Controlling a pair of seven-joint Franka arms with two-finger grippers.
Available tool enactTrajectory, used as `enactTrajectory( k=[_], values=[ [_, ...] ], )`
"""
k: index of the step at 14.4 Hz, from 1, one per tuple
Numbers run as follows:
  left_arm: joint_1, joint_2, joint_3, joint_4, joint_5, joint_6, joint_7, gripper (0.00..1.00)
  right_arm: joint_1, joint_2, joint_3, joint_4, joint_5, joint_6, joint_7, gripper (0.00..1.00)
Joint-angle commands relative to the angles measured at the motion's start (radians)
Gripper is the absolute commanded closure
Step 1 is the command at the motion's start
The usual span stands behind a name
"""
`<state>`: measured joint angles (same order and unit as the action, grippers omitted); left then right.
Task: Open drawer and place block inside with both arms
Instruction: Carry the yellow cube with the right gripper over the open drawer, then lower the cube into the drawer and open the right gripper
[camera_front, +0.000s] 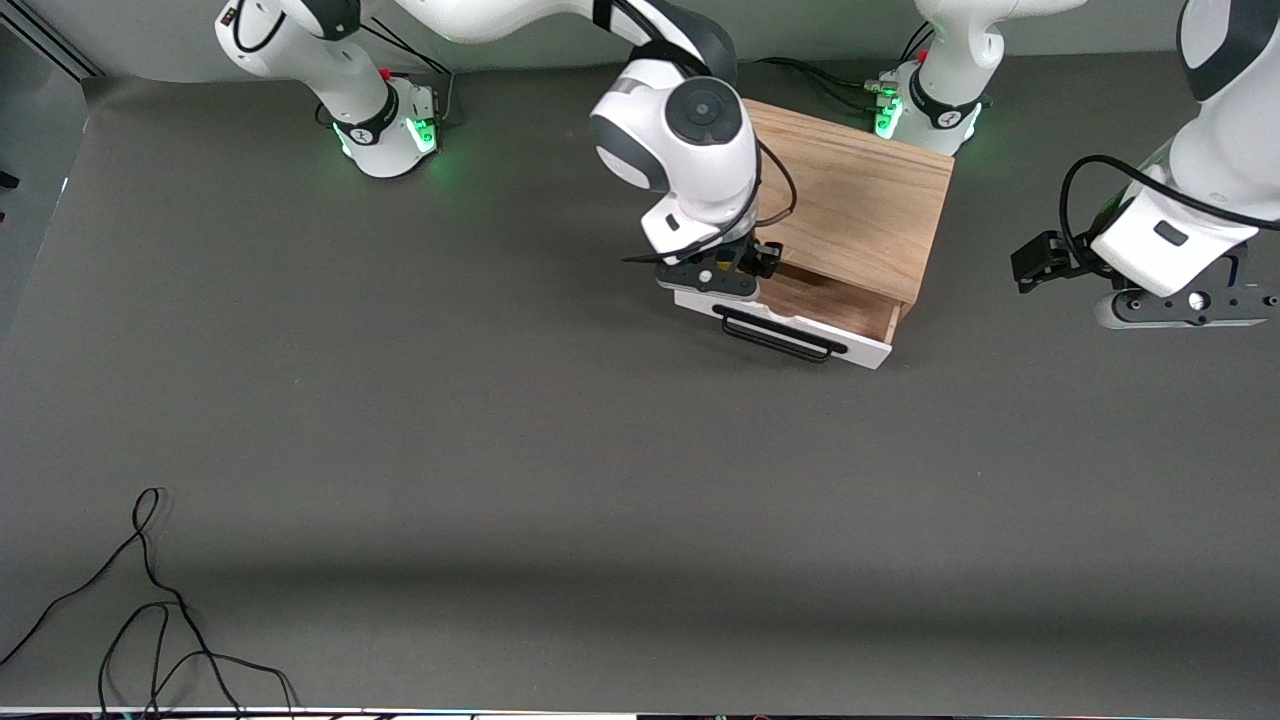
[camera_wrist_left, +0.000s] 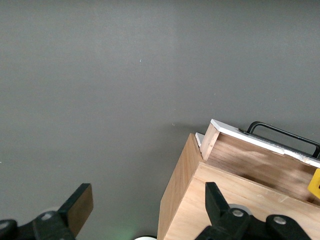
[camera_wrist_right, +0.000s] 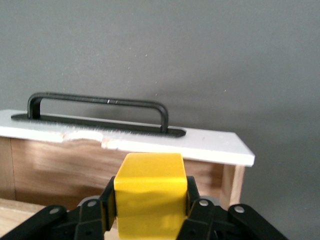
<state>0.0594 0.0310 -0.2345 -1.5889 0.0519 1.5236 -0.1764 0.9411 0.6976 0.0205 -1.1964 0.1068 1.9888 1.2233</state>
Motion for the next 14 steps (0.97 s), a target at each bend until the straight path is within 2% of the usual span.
enactTrajectory(
  k=[1,4,8,10,14],
  values=[
    [0.002,-0.013,0.006,-0.014,-0.007,0.013,0.02,0.0,0.039,0.02,-0.011,0.032,-0.018,-0.01,0.057,0.79],
    [0.002,-0.013,0.006,-0.014,-0.007,0.012,0.02,0.0,0.044,0.023,-0.011,0.034,-0.019,-0.012,0.071,0.78],
    [0.002,-0.01,0.006,-0.013,-0.007,0.013,0.02,0.0,0.048,0.026,-0.013,0.032,-0.019,-0.012,0.071,0.65],
    [0.002,-0.01,0.006,-0.013,-0.007,0.015,0.02,0.0,0.048,0.026,-0.016,0.032,-0.019,-0.012,0.076,0.01],
    [0.016,-0.01,0.007,-0.013,-0.009,0.012,0.021,0.0,0.041,0.007,-0.021,0.038,-0.021,-0.021,0.073,0.0]
  ],
)
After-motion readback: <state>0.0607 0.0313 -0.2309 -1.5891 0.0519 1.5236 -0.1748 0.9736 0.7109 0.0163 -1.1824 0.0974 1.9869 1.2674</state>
